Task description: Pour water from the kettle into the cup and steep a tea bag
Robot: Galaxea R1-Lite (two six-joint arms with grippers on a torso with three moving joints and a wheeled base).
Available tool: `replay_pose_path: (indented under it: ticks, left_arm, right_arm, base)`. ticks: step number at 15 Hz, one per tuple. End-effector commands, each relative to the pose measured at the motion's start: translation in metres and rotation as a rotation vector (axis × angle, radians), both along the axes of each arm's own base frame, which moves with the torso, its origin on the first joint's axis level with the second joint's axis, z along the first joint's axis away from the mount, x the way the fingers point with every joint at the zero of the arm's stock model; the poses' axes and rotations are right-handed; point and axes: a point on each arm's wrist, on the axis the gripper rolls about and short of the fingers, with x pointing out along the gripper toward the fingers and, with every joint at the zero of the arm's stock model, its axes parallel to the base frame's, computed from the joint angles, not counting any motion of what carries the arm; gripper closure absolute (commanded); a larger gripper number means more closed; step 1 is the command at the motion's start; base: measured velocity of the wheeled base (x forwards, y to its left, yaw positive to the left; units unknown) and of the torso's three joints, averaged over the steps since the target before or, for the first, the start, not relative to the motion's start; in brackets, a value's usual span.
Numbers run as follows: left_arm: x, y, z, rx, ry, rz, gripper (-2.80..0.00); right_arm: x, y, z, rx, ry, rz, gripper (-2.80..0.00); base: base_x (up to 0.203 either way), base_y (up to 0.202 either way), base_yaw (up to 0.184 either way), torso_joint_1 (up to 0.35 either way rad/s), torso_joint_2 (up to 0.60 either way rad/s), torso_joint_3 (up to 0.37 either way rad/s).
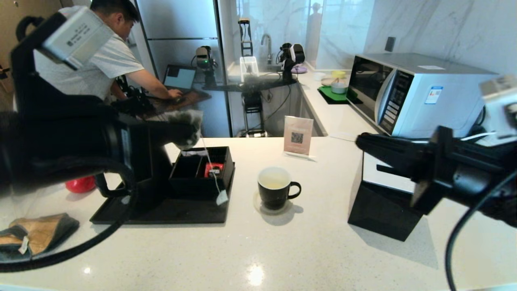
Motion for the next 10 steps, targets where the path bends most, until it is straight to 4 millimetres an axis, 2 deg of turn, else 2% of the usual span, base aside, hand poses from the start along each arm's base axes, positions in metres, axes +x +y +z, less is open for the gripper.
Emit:
replay_pose_path:
  ticks: [1, 3, 5, 6, 10]
  left_arm:
    - [0.003, -0.005, 0.003, -0.004, -0.002, -0.013, 0.00]
    - [0.007, -0.009, 0.007, -0.016, -0.018, -0.011, 0.00]
    - [0.013, -0.013, 0.011, -0.049, -0.059, -0.007, 0.00]
    - [0.015, -0.015, 0.011, -0.055, -0.066, -0.009, 0.00]
    - [0.018, -0.018, 0.008, -0.049, -0.058, -0.010, 0.00]
  right_arm:
    - [0.032, 0.057, -0.017, -0.014, 0.055, 0.127, 0.00]
    - [0.037, 0.083, -0.018, -0.004, 0.054, 0.190, 0.00]
    - [0.038, 0.097, -0.022, -0.009, 0.062, 0.224, 0.00]
    - [0.038, 0.100, -0.023, -0.011, 0.064, 0.235, -2.80]
    - [0.039, 0.104, -0.025, 0.009, 0.060, 0.298, -2.80]
  base:
    - [0.000, 0.000, 0.000, 0.000, 0.00, 0.000]
    - [0.000, 0.000, 0.000, 0.000, 0.00, 0.000]
    - [0.000, 0.000, 0.000, 0.000, 0.00, 0.000]
    - [0.000, 0.000, 0.000, 0.000, 0.00, 0.000]
    - [0.000, 0.000, 0.000, 0.000, 0.00, 0.000]
